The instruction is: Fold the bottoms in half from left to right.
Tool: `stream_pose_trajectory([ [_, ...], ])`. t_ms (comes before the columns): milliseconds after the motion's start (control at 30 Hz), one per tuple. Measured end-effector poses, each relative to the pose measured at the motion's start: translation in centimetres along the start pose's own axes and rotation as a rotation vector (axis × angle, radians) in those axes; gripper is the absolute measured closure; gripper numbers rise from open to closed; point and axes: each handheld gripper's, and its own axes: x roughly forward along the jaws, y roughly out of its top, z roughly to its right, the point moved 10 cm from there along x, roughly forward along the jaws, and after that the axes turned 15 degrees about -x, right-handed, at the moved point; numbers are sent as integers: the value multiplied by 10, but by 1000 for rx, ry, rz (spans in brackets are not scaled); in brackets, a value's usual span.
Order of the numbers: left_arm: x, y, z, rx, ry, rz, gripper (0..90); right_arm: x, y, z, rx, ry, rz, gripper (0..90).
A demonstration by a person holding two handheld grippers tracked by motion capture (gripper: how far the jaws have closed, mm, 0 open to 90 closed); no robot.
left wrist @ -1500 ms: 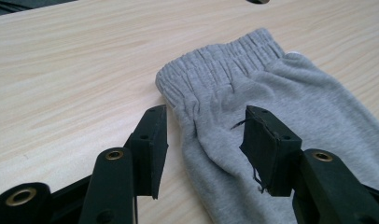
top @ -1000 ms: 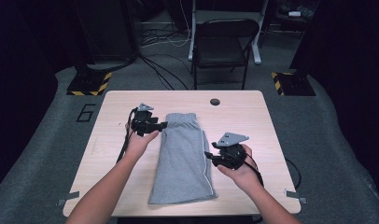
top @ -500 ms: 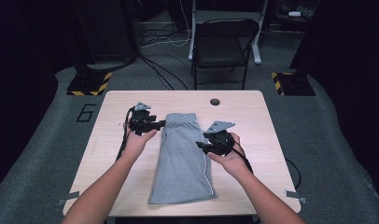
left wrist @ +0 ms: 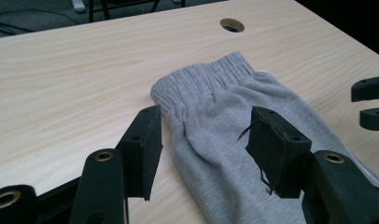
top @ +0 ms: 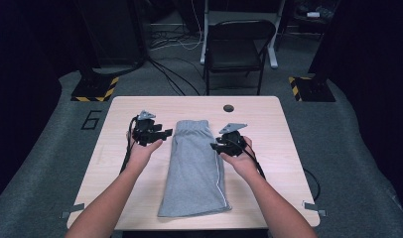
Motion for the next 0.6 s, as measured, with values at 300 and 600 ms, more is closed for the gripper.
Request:
stream_pose_trajectory([
  [300, 16, -5, -2, -22, -1, -19, 458, 30, -17, 0, 5, -6, -82, 576],
  [600, 30, -11, -2, -4, 22, -44, 440, 38, -33, -5, -43, 25, -173, 837],
])
